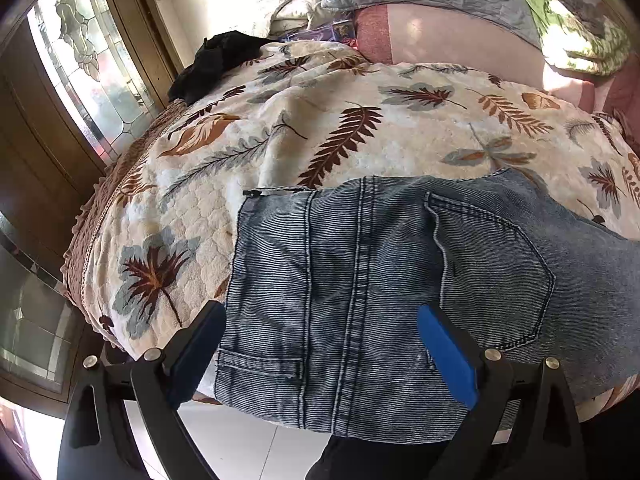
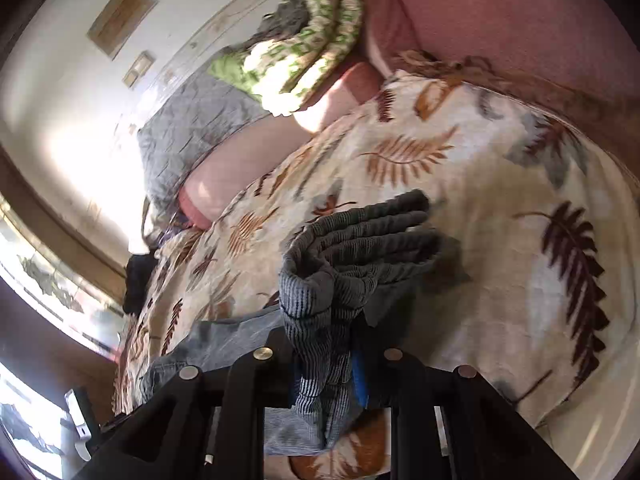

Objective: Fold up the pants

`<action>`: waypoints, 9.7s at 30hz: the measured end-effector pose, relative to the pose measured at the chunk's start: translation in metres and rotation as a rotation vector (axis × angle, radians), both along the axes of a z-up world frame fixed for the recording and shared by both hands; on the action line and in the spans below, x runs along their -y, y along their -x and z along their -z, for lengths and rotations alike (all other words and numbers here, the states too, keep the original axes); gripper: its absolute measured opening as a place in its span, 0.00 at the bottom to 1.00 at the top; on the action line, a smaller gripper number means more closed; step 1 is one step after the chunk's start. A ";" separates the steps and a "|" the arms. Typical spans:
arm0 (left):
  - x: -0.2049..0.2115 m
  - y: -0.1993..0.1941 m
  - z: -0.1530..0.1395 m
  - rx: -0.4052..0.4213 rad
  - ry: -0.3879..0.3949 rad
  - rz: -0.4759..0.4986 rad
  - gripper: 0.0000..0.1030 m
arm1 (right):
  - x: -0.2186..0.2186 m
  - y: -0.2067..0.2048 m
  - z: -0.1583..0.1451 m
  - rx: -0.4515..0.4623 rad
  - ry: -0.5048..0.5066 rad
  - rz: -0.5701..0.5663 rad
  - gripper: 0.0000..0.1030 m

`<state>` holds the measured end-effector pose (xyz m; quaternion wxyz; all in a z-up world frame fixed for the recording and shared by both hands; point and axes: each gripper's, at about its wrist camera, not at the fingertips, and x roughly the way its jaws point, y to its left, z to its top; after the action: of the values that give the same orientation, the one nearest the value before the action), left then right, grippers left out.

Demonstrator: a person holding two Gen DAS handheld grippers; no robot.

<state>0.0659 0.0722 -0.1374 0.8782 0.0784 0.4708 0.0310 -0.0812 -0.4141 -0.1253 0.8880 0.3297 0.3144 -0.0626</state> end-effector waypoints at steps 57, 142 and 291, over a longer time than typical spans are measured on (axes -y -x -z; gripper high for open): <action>0.097 0.050 0.024 -0.010 -0.085 0.263 0.94 | -0.170 -0.156 0.062 -0.188 0.018 -0.509 0.38; -0.014 0.020 -0.012 0.087 0.057 0.038 0.94 | -0.270 -0.119 0.006 -0.096 0.144 -0.669 0.39; 0.201 0.111 -0.048 0.062 0.265 0.799 0.52 | 0.013 -0.090 0.078 0.018 -0.303 -0.302 0.61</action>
<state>-0.0450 -0.1283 -0.0892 0.8372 0.1402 0.3768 -0.3706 0.0083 -0.4273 -0.2031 0.8302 0.4094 0.3583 0.1220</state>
